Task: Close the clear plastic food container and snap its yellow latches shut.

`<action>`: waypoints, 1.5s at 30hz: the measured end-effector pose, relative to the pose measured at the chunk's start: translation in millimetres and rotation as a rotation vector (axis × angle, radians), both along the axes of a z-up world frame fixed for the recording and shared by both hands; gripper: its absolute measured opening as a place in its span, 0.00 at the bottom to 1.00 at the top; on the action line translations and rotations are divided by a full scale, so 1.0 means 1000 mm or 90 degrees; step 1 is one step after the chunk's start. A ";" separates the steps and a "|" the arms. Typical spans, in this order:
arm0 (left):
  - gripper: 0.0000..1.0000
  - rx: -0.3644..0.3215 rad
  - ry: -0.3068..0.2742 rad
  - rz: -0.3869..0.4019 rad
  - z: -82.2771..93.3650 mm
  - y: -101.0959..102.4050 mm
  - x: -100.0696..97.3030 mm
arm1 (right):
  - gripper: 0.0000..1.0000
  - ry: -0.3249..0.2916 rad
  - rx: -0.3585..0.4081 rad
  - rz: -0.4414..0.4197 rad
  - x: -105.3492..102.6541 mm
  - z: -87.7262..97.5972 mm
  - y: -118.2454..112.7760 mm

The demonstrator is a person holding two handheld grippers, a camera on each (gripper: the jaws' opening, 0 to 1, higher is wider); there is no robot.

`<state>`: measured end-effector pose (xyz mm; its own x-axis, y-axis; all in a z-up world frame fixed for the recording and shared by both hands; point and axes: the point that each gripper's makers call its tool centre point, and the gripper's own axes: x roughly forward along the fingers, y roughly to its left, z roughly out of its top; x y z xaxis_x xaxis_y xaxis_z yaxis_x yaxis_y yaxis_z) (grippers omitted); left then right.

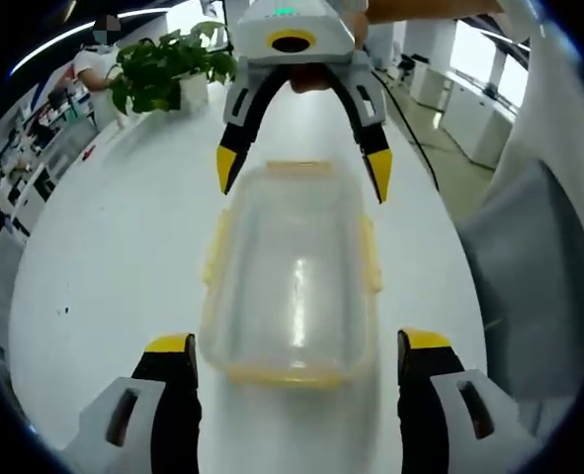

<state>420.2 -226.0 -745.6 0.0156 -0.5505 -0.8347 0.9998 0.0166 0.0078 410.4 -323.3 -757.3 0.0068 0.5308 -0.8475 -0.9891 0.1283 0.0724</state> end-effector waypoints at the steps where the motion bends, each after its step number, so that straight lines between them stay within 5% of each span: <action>1: 0.80 0.000 -0.002 0.002 -0.001 0.000 0.001 | 0.89 -0.003 0.000 -0.002 0.001 0.000 0.001; 26: 0.72 0.004 -0.024 -0.002 -0.004 0.008 0.005 | 0.80 -0.015 -0.005 0.024 0.003 -0.002 0.015; 45: 0.72 0.017 -0.033 0.015 0.002 0.060 -0.005 | 0.80 -0.021 -0.011 0.042 -0.004 0.005 0.065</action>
